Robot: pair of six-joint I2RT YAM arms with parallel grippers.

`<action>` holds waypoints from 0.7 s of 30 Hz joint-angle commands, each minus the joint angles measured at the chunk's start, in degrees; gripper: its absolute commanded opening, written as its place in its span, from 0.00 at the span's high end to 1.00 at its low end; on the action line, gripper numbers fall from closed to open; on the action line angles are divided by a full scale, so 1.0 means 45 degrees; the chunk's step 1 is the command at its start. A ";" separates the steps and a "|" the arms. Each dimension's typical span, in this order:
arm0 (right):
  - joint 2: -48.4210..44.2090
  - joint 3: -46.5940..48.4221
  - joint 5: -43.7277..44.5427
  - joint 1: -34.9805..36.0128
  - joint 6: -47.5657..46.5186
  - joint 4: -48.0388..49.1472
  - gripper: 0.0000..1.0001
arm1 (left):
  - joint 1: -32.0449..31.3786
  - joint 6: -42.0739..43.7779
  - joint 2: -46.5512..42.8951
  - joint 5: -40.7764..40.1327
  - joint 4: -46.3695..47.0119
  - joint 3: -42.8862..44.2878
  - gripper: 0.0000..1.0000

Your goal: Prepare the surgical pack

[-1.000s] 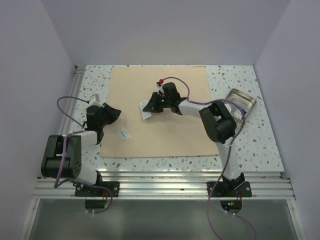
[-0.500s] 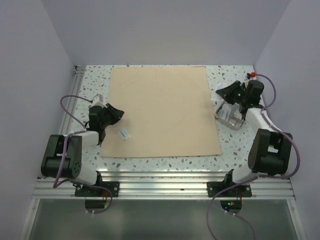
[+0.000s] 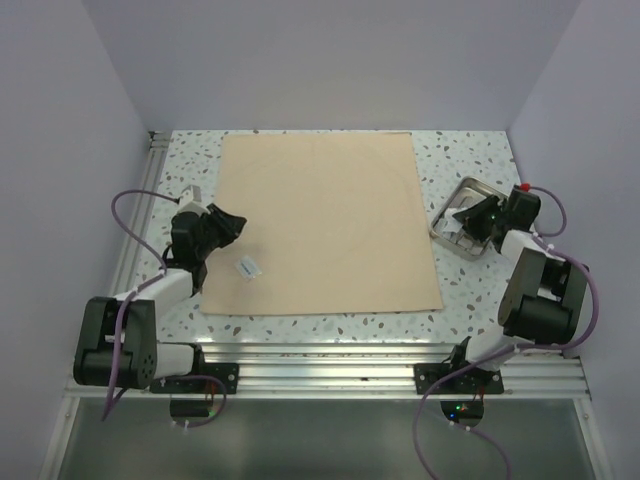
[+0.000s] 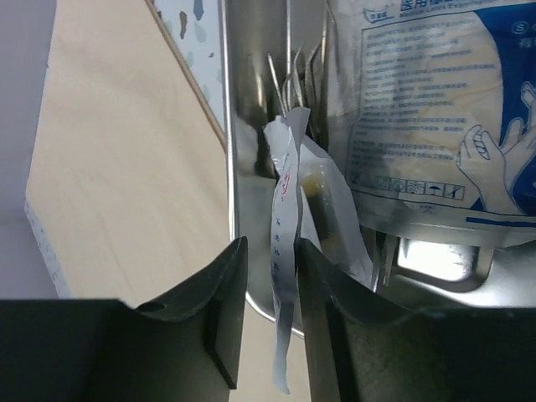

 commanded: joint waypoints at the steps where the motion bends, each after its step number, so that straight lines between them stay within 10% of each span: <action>1: 0.0309 0.0356 0.0922 0.0013 -0.0476 -0.0012 0.65 | -0.0070 0.0377 -0.0791 -0.0037 -0.0670 -0.0146 0.70; 7: -0.0196 0.0883 0.2190 -0.0007 -0.0808 -0.1316 0.30 | -0.0070 0.0630 -0.1515 0.0489 -0.1567 -0.0264 0.68; 21: -0.3359 0.1258 0.4870 0.2369 -0.1923 -0.3570 0.39 | -0.0070 0.1451 -0.3526 -0.0055 -0.4010 -0.0694 0.63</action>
